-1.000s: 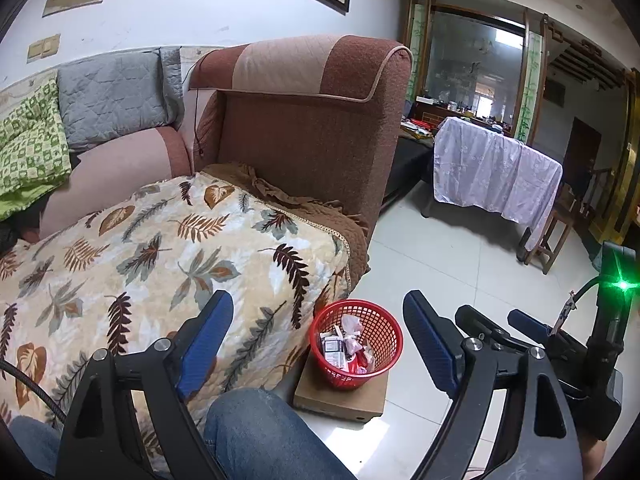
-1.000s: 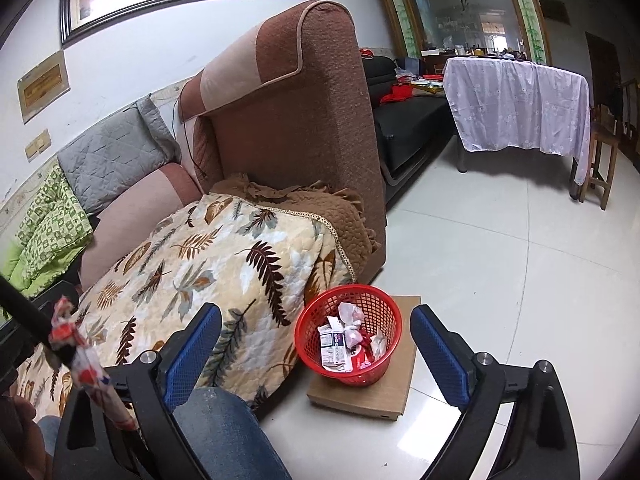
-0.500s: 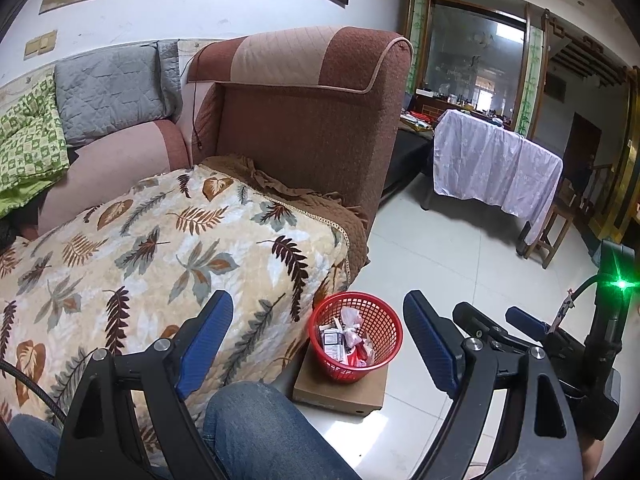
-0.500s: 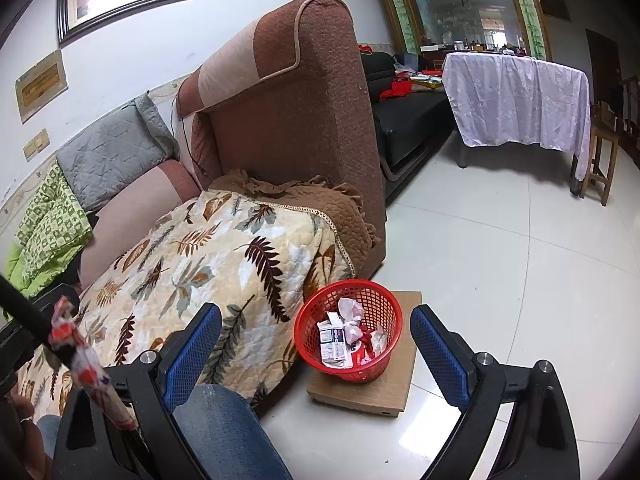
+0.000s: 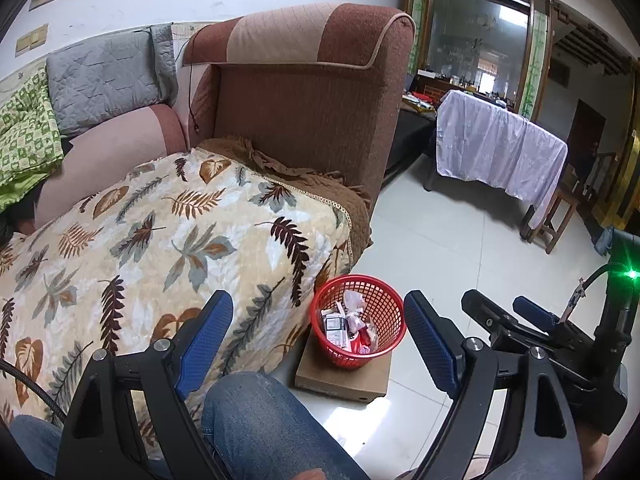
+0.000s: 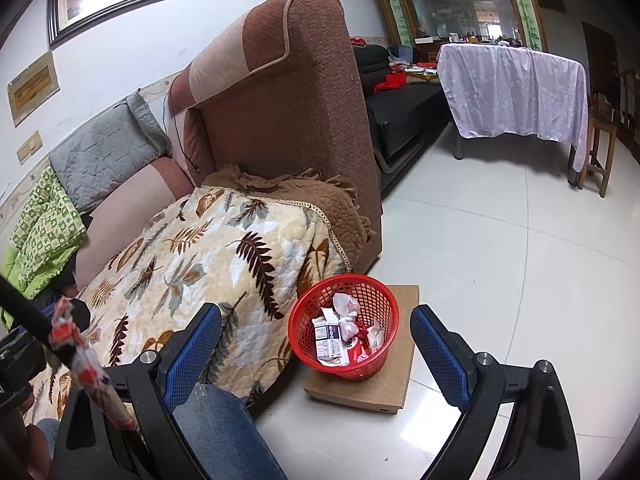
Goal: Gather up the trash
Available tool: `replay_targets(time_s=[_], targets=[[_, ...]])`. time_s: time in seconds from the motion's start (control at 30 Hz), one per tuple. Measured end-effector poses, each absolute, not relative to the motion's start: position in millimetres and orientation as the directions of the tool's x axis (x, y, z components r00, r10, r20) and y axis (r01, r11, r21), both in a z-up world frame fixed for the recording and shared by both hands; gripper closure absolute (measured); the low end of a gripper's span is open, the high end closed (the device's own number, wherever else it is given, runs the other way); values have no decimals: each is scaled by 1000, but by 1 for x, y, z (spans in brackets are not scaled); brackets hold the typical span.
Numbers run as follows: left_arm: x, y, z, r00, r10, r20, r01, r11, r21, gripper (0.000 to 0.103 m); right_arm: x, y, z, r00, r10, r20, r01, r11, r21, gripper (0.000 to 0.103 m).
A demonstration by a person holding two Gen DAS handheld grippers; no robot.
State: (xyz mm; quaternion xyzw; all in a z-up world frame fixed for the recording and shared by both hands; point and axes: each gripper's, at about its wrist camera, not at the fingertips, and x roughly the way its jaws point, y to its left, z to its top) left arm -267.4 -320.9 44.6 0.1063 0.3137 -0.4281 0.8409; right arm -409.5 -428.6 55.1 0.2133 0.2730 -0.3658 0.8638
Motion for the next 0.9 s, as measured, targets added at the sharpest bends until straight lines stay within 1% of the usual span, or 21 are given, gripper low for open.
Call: replay_targets(time_s=[0.2, 0.73, 0.9], targets=[[-264, -329, 38, 428, -643, -636, 789, 608, -84, 17, -408, -435, 49, 575, -514, -636, 756, 632, 172, 5], [-241, -358, 2, 342, -606, -718, 798, 591, -120, 17, -400, -456, 24, 534, -503, -680, 781, 600, 170, 5], [-226, -364, -12, 297, -630, -717, 806, 569, -166, 17, -383, -458, 19, 542, -483, -687, 770, 613, 176, 5]])
